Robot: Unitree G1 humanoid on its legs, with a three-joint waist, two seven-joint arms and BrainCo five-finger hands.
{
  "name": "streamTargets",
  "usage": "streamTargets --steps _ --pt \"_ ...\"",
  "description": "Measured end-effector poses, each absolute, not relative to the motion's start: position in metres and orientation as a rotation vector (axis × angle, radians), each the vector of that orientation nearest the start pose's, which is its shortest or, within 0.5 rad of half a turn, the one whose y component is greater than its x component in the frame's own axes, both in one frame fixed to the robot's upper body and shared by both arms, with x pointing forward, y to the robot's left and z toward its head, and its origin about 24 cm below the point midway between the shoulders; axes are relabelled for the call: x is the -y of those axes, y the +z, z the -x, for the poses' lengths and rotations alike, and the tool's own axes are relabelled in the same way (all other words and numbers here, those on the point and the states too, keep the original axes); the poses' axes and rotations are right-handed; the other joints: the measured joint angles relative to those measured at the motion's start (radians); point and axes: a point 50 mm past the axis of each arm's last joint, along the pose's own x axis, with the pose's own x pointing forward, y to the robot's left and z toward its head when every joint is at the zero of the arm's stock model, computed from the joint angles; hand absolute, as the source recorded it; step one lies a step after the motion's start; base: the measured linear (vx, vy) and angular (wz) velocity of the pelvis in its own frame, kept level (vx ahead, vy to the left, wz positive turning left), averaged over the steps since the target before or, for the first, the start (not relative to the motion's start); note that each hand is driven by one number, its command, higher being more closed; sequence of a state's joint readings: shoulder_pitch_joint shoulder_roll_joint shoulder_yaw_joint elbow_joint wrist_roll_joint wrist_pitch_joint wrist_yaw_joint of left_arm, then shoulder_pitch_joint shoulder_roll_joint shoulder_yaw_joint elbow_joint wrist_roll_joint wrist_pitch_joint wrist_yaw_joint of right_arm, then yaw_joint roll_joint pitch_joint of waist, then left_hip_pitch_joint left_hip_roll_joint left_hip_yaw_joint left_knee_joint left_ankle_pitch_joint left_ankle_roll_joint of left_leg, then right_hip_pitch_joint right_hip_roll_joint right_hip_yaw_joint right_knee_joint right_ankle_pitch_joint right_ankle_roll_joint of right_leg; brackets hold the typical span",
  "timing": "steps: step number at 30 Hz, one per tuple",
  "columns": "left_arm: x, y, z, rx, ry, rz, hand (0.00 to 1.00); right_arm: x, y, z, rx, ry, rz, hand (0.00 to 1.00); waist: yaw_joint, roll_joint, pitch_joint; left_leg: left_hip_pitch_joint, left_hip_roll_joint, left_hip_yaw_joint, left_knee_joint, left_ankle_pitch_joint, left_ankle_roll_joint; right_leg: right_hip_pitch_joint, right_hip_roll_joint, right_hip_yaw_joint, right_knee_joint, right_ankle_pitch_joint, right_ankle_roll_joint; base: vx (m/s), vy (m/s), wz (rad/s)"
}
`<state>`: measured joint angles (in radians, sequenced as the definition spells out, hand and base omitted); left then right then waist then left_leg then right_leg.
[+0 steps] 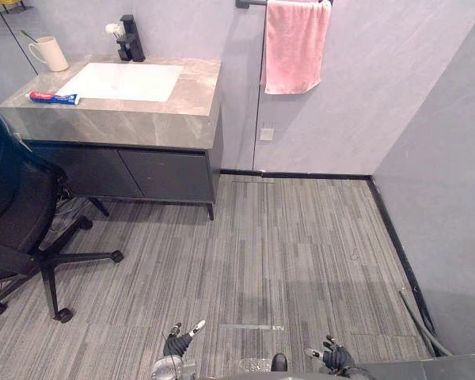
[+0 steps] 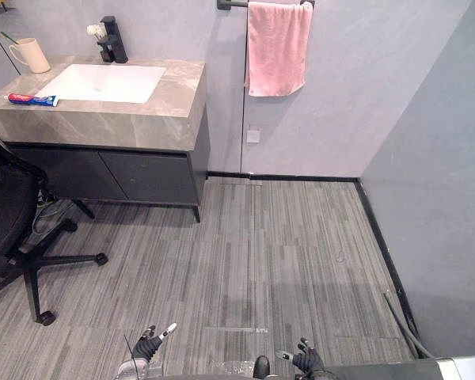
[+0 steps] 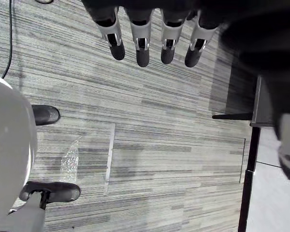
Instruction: Pick up the laundry basket with both hands and put the clothes into the washing machine.
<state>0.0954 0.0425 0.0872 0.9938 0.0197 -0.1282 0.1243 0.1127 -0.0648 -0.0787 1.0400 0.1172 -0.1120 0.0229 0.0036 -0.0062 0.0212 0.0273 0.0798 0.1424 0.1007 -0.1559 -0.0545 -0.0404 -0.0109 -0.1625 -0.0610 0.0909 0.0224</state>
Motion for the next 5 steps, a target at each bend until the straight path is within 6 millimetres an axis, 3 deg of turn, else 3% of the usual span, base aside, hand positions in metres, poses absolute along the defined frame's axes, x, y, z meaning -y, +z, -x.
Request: streamTargets --steps 5 --pt "-0.1873 -0.1565 -0.1023 -0.991 0.22 -0.048 0.0 0.1856 -0.1608 -0.0925 -1.033 -0.176 -0.098 0.0 -0.02 -0.006 -0.005 0.01 -0.017 -0.004 -0.019 0.015 0.014 0.017 -0.011 0.0 -0.036 0.026 0.003 -0.02 0.021 0.01"
